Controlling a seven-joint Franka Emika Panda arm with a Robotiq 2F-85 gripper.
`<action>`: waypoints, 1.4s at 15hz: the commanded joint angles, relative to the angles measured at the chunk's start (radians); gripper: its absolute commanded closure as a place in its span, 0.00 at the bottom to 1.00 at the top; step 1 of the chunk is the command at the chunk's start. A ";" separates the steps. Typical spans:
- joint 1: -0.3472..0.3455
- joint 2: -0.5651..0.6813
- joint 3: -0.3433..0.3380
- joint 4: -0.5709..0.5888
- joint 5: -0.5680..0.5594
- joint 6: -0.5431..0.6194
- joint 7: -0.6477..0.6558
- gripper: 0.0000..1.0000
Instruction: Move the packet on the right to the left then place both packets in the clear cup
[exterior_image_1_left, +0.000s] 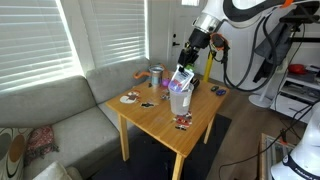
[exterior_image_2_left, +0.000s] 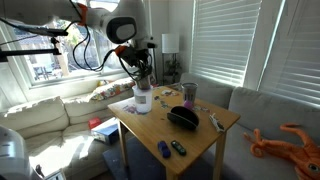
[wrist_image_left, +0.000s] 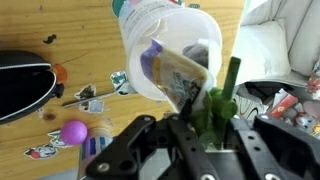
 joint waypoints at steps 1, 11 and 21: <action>0.000 0.028 -0.009 0.046 0.037 -0.050 -0.035 0.97; -0.009 0.042 -0.004 0.062 0.011 -0.106 -0.030 0.97; -0.016 0.018 -0.009 0.079 0.009 -0.112 -0.042 0.08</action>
